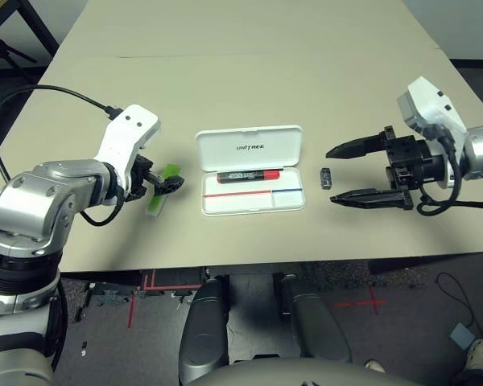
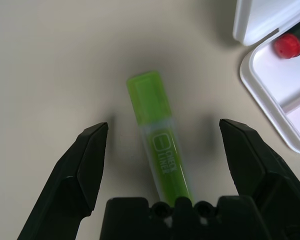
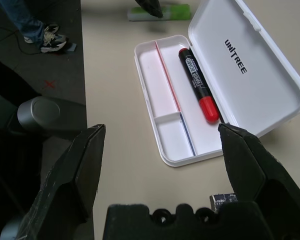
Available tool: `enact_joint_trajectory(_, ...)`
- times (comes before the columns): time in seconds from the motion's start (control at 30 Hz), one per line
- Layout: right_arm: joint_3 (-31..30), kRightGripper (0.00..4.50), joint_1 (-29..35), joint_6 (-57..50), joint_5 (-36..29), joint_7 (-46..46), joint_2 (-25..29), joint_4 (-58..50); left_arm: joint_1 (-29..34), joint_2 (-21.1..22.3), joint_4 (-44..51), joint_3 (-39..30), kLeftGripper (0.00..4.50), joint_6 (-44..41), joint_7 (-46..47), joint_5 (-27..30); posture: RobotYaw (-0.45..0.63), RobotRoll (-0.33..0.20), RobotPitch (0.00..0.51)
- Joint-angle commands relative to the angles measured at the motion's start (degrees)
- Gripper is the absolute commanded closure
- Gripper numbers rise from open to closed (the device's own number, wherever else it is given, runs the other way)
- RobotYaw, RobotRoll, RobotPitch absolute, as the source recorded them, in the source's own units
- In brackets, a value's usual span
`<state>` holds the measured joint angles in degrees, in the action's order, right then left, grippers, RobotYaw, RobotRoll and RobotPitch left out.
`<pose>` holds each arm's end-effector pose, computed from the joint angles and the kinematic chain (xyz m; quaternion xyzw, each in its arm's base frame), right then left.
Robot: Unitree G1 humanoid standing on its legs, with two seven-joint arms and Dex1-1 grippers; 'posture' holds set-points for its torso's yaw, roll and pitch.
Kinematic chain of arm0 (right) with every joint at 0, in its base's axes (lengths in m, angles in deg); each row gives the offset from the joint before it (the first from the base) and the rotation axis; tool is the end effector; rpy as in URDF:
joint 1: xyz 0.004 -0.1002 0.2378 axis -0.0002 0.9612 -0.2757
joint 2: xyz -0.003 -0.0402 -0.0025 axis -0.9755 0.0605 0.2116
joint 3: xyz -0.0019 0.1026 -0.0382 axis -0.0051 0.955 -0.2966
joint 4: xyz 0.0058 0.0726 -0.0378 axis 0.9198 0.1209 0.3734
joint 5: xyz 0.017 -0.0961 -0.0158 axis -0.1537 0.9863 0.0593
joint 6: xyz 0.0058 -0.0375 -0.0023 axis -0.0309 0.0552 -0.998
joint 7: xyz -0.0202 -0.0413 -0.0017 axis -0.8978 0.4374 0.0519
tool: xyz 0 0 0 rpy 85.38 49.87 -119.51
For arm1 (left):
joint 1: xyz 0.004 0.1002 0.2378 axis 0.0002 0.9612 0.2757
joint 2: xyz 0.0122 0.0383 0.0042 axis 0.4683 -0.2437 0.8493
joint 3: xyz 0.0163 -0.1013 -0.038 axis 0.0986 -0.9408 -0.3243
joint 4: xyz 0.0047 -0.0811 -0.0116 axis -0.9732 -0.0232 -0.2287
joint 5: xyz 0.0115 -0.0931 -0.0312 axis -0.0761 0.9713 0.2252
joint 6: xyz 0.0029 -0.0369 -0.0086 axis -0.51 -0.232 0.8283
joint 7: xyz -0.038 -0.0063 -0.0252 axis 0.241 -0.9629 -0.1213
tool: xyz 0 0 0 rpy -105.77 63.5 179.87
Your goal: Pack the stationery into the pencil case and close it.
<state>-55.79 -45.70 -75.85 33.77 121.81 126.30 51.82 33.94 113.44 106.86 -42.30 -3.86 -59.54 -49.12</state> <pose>0.2515 -0.2392 0.2434 -0.1949 0.1109 0.6288 0.7446 0.2336 0.2419 0.2015 0.1520 0.3251 -0.1797 0.9159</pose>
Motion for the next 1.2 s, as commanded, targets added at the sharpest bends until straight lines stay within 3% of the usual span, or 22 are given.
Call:
enact_joint_trajectory(0.03,-0.1,0.03,0.81,0.05,-0.49,-0.54,0.05,-1.91,2.04,-0.99,-2.86,0.14,0.0,0.96,1.96,-1.42,-0.01,0.0,0.233)
enact_joint_trajectory(0.4,-0.39,0.03,0.61,0.46,-0.17,-1.0,0.08,-1.63,5.2,-2.49,-4.56,0.24,0.0,2.53,3.6,-1.27,-0.01,0.0,0.238)
enact_joint_trajectory(0.5,-0.48,0.0,0.47,0.72,0.05,-1.0,0.02,-1.41,5.55,-2.49,-4.13,0.28,0.65,2.37,3.55,-1.04,-0.01,0.0,0.239)
enact_joint_trajectory(0.73,-0.94,0.0,-0.16,1.21,0.45,-1.33,-0.64,-0.93,5.77,-1.22,-2.88,0.95,3.25,2.04,2.38,-0.15,-0.01,0.0,0.239)
enact_joint_trajectory(0.77,-0.96,0.0,-0.17,1.3,0.47,-1.37,-0.71,-0.9,5.83,-0.35,-2.46,1.26,3.43,2.22,1.68,0.13,0.0,0.0,0.24)
enact_joint_trajectory(0.93,-1.28,0.0,-0.66,1.69,0.73,-1.22,-1.07,-0.37,6.0,6.11,-1.32,2.74,3.43,6.14,-3.09,0.77,0.0,0.0,0.239)
enact_joint_trajectory(1.2,-1.92,0.0,-1.29,2.66,1.31,-0.45,-1.32,0.96,8.98,18.37,1.88,3.15,3.43,20.74,-16.9,1.86,0.01,0.0,0.239)
